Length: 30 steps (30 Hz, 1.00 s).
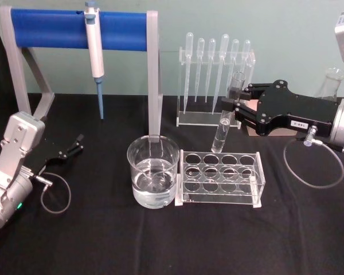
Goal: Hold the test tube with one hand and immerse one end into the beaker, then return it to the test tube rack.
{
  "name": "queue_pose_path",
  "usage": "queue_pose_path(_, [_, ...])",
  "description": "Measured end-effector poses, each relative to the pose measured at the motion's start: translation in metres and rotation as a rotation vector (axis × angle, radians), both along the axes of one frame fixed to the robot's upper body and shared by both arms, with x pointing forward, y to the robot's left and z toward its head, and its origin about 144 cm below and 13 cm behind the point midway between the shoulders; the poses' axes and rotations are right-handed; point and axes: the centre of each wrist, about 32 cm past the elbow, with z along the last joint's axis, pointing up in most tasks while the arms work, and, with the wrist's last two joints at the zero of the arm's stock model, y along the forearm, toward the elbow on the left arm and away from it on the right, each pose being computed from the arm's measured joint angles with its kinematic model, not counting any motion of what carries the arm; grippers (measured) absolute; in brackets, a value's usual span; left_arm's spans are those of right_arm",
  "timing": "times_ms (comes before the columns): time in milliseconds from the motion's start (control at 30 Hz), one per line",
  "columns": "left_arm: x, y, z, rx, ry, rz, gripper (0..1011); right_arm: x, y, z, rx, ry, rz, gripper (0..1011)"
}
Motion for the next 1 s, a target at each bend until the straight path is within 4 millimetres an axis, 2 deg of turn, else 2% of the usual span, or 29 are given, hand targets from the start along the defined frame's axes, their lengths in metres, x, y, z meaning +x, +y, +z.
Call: queue_pose_path(1000, [0.0000, 0.0000, 0.0000, 0.000, 0.000, 0.000, 1000, 0.0000, 0.0000, 0.0000, 0.000, 0.000, 0.000, 241])
